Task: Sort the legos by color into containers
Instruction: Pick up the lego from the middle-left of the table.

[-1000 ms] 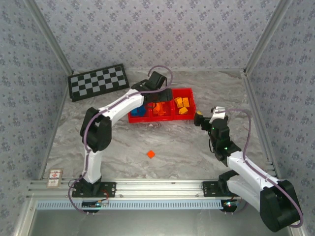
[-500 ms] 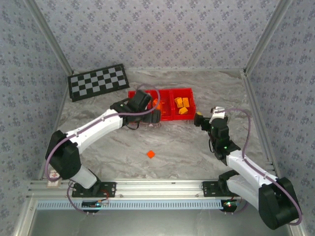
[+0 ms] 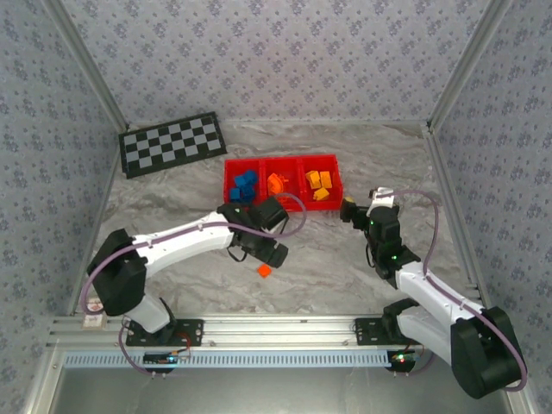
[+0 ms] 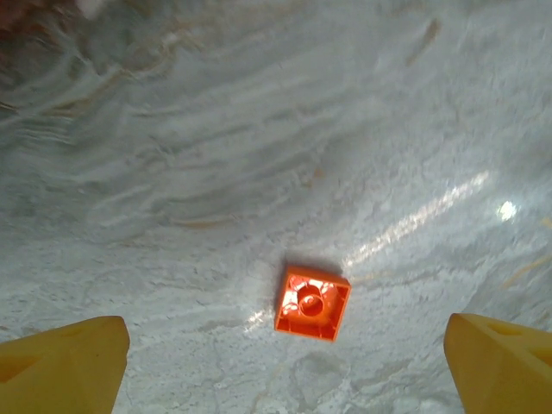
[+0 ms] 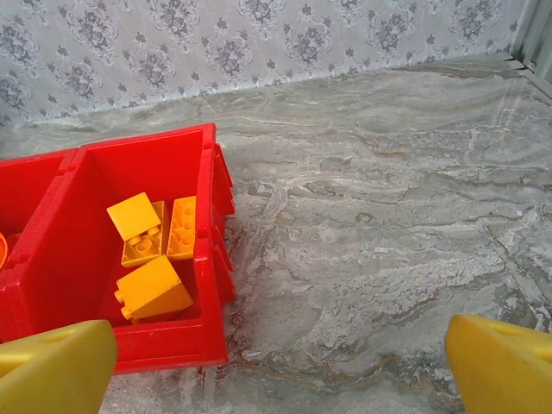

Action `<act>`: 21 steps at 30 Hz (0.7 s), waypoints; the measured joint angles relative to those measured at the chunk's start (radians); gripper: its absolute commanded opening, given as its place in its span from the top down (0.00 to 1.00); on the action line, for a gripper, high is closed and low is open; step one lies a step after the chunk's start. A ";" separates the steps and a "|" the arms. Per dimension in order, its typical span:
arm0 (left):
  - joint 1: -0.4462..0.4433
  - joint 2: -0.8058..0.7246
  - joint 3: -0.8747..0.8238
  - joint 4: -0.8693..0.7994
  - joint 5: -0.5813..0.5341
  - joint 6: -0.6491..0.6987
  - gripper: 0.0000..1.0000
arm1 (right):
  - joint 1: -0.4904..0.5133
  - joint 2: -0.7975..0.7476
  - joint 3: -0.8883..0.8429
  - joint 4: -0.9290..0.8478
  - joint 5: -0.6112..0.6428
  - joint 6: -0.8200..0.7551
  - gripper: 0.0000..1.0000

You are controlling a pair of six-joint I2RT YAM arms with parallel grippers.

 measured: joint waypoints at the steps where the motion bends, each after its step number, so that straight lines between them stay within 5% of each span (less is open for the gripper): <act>1: -0.009 0.011 -0.001 -0.005 0.000 0.008 0.08 | 0.000 0.002 0.000 0.000 0.000 0.000 0.00; 21: -0.055 0.224 -0.020 -0.029 0.007 0.068 0.23 | -0.007 0.022 0.000 0.019 -0.011 0.003 0.00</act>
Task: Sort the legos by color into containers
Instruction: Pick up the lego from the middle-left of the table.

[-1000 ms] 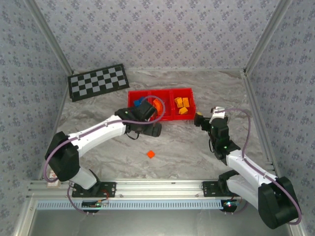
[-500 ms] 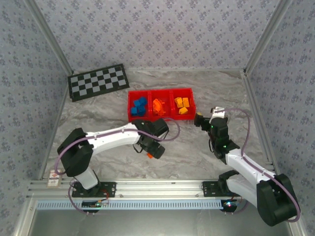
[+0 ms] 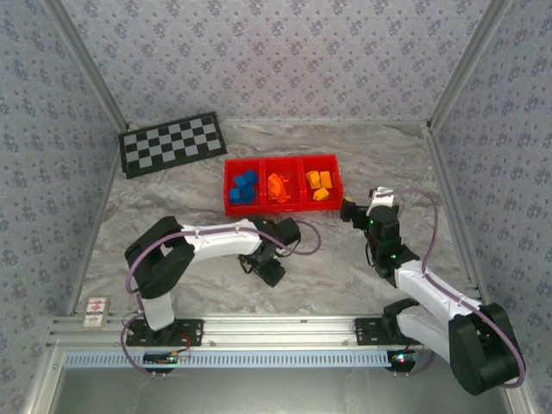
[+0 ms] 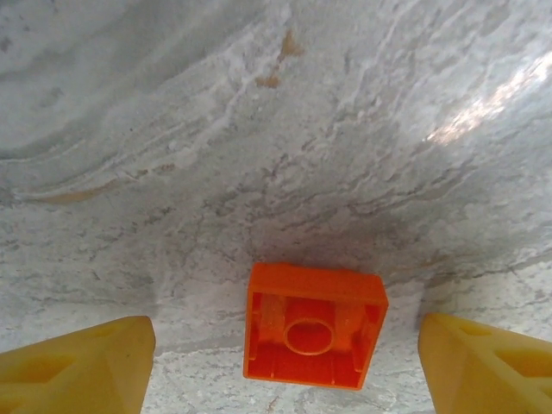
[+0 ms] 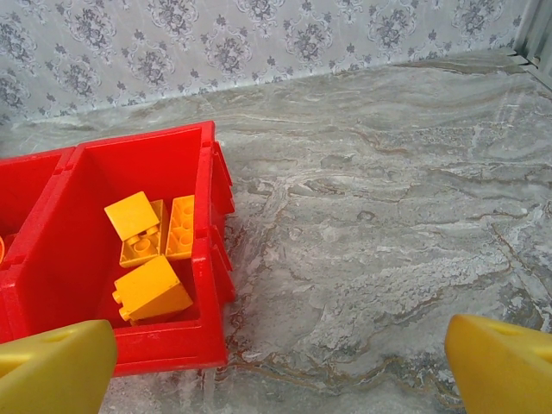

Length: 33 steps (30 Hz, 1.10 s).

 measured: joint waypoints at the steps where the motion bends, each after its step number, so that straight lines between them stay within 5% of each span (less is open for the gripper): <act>1: 0.000 0.000 -0.005 -0.001 0.000 0.001 0.25 | -0.001 0.001 0.000 0.000 0.000 0.000 0.00; 5: 0.000 0.001 -0.012 0.007 0.015 0.001 0.36 | -0.001 0.003 0.000 0.000 0.000 0.000 0.00; 33: 0.005 0.007 -0.008 0.016 0.059 -0.003 0.65 | -0.004 0.010 0.000 0.006 -0.008 0.008 0.00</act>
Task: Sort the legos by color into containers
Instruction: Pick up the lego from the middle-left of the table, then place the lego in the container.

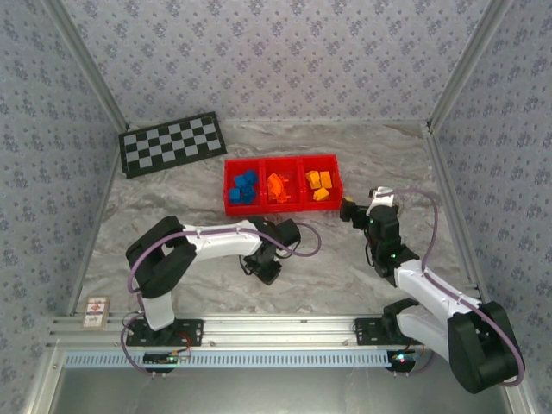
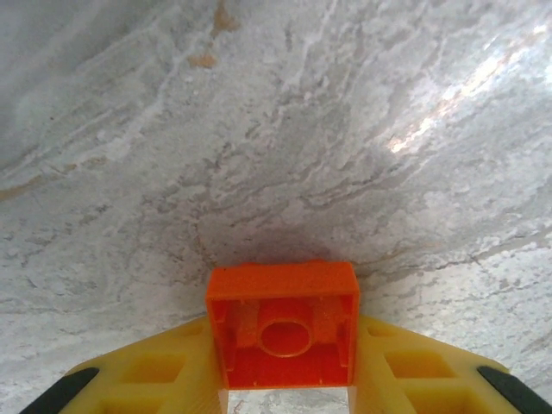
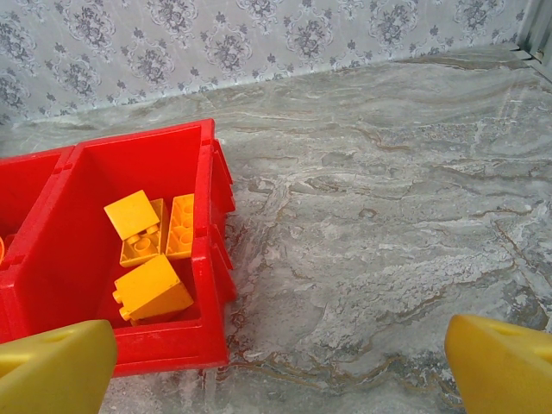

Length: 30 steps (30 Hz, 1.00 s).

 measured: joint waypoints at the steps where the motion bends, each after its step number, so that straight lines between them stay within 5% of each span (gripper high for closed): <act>1: 0.003 -0.001 0.000 -0.001 -0.002 -0.001 0.65 | 0.000 0.000 0.000 0.000 0.000 0.000 0.00; 8: 0.085 -0.035 0.033 -0.041 -0.066 -0.016 0.67 | 0.000 0.000 0.000 0.000 0.000 0.004 0.00; 18: 0.244 -0.028 0.409 -0.074 -0.146 0.034 0.66 | -0.003 -0.001 0.000 -0.001 0.000 0.007 0.00; 30: 0.354 0.341 0.902 -0.088 -0.058 0.136 0.66 | -0.010 -0.014 0.000 -0.007 0.000 0.007 0.00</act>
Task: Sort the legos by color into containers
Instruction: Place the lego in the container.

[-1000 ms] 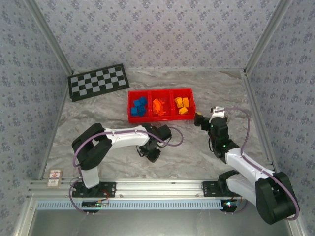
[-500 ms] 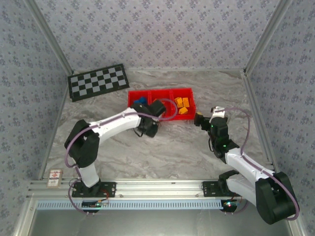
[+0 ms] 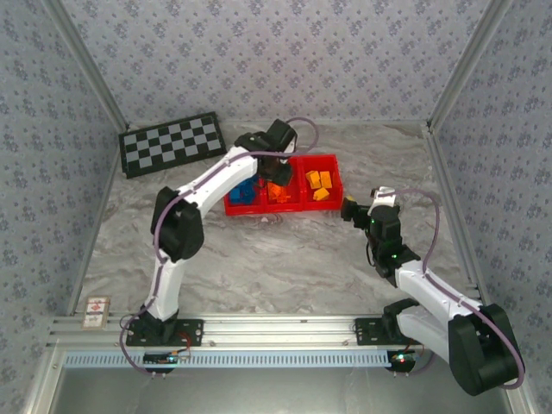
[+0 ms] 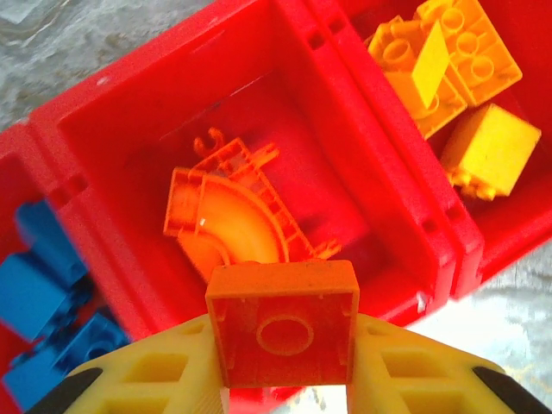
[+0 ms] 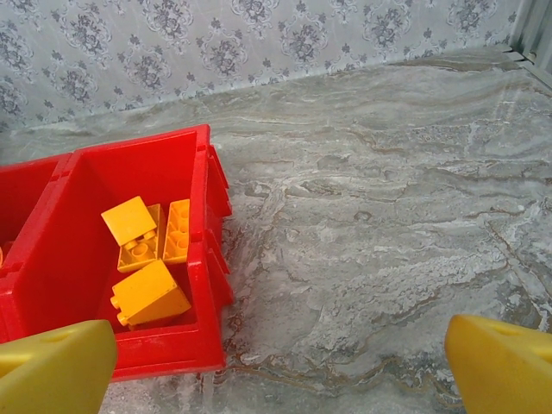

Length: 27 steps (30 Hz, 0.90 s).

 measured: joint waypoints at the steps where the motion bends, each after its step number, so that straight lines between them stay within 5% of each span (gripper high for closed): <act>1: 0.005 0.023 0.021 -0.001 0.010 0.000 0.66 | -0.001 0.000 0.000 0.000 0.000 0.000 0.00; 12: 0.056 0.152 0.163 0.002 0.096 -0.047 0.56 | -0.006 0.009 0.000 0.000 0.000 0.000 0.00; 27: 0.083 0.163 0.110 0.120 0.152 -0.138 0.49 | -0.010 0.018 0.000 0.001 0.000 0.003 0.00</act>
